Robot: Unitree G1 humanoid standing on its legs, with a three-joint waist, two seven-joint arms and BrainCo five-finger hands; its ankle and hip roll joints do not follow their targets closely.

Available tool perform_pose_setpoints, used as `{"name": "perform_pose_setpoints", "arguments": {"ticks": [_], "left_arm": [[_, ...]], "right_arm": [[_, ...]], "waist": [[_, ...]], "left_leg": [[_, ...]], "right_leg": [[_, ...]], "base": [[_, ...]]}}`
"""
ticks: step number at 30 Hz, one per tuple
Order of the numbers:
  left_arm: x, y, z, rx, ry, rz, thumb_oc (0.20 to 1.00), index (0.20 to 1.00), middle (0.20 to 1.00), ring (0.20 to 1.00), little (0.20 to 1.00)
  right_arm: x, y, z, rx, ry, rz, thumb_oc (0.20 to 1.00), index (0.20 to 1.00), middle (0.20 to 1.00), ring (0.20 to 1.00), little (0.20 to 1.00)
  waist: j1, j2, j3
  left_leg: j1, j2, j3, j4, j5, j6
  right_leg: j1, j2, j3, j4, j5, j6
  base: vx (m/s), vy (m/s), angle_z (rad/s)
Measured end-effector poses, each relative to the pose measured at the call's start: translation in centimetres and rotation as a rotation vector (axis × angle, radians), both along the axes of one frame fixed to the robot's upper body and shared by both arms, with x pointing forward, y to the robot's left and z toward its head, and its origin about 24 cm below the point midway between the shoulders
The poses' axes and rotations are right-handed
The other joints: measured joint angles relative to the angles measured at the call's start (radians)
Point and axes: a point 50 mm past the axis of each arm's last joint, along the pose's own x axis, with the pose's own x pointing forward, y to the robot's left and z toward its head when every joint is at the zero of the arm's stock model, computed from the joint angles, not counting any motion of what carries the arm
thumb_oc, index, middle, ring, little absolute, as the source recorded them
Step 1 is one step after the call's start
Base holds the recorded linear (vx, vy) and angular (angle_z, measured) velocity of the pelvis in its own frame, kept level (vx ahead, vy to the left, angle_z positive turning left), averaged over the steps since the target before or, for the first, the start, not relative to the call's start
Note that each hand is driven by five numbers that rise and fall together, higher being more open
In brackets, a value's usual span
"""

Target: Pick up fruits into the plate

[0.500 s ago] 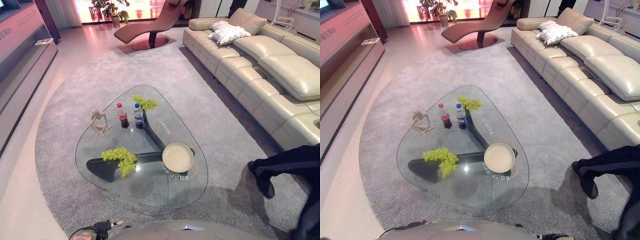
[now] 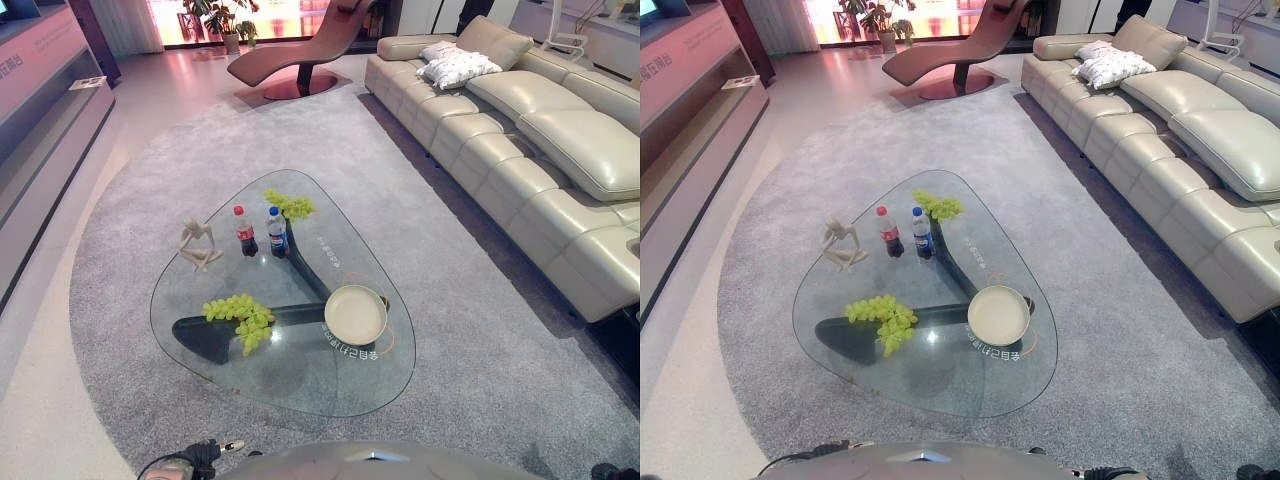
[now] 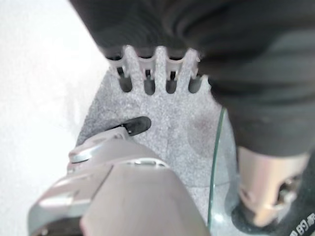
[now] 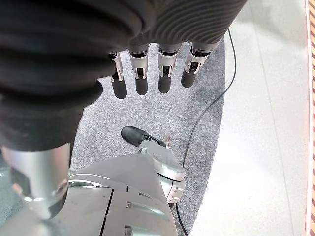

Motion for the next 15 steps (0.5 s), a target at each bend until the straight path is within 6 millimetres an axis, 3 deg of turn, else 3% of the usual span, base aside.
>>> {"name": "perform_pose_setpoints", "arguments": {"ticks": [7, 11, 15], "left_arm": [[0.8, 0.2, 0.2, 0.051, -0.055, -0.018, 1.000, 1.000, 1.000, 1.000, 1.000], [2.3, 0.4, 0.6, 0.094, -0.130, -0.028, 1.000, 1.000, 1.000, 1.000, 1.000], [6.9, 0.9, 2.3, 0.237, -0.271, -0.173, 1.000, 1.000, 1.000, 1.000, 1.000]], "right_arm": [[0.2, 0.0, 0.0, 0.000, -0.004, 0.002, 1.000, 1.000, 1.000, 1.000, 1.000], [0.3, -0.2, 0.1, -0.006, -0.004, 0.011, 1.000, 1.000, 1.000, 1.000, 1.000], [2.0, -1.1, 0.6, -0.029, -0.026, 0.056, 1.000, 1.000, 1.000, 1.000, 1.000]], "waist": [[-0.002, 0.004, 0.011], [-0.003, 0.010, 0.022], [-0.007, 0.025, 0.058]], "left_leg": [[-0.001, 0.000, 0.004, 0.000, 0.000, 0.000], [-0.019, 0.000, 0.005, 0.000, 0.001, 0.000], [-0.080, -0.004, 0.008, 0.005, 0.014, 0.006]], "right_leg": [[-0.003, 0.000, 0.003, 0.000, 0.000, 0.000], [-0.023, 0.000, 0.006, 0.000, 0.000, 0.000], [-0.093, -0.001, 0.019, 0.014, 0.016, -0.005]], "base": [[0.00, 0.000, 0.00], [-0.06, 0.024, -0.01], [-0.26, 0.078, -0.06]]}}
